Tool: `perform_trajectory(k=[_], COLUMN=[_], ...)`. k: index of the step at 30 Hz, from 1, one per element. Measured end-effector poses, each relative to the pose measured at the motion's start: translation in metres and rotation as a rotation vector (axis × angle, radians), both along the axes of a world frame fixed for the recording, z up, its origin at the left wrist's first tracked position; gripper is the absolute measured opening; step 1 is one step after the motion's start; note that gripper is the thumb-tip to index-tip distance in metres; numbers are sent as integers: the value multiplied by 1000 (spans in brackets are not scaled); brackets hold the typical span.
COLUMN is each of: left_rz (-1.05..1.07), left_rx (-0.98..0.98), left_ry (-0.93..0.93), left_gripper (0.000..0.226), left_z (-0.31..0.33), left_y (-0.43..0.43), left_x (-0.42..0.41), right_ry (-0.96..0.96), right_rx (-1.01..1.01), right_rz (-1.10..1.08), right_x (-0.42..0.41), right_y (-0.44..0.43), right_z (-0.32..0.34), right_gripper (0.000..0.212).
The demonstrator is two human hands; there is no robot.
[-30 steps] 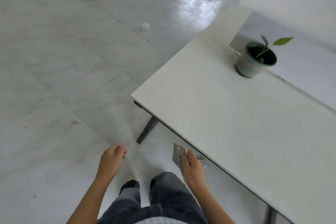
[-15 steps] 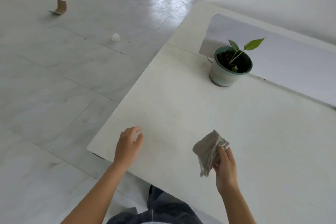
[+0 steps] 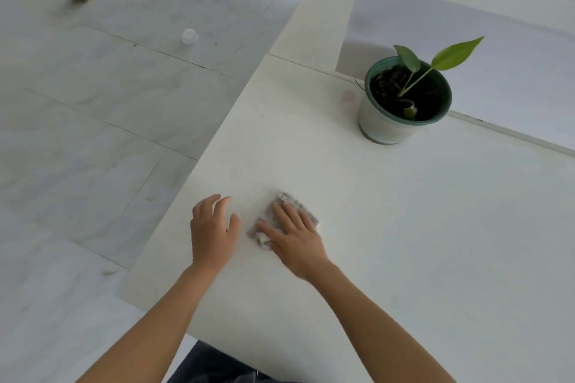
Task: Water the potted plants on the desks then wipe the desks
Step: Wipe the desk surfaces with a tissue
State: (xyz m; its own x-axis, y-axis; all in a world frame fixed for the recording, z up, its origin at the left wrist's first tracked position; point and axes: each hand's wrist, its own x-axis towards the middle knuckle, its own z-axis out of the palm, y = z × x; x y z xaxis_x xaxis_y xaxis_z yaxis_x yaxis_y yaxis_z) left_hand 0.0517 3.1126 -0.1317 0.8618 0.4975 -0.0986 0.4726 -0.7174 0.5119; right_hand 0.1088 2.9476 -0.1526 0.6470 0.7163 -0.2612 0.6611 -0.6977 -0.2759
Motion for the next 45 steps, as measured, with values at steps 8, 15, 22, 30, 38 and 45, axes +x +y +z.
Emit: perform_trajectory(k=[8,15,22,30,38,45], left_rz=[-242,-258,-217,-206,-196,-206], left_rx=[183,313,387,412,413,382], left_ry=[157,130,34,-43,-41,-3], left_gripper=[41,47,50,51,51,51], left_z=[-11,-43,-55,-61,-61,-57], left_y=[0,-3,-5,-6,-6,-5], left_x=[72,84,85,86,87,89], right_ry=[-35,-25,-71,29,-60,-64], right_rx=[5,20,77,65,87,-107], right_rz=[-882,-1299,-852,-673,-425,-766], right_x=[120,162,132,252,175,159], right_y=[-120,-173,-38,36,26,-140], right_z=[4,13,-3,-2,-2,-3], right_gripper=[45,44,45,44,40,58])
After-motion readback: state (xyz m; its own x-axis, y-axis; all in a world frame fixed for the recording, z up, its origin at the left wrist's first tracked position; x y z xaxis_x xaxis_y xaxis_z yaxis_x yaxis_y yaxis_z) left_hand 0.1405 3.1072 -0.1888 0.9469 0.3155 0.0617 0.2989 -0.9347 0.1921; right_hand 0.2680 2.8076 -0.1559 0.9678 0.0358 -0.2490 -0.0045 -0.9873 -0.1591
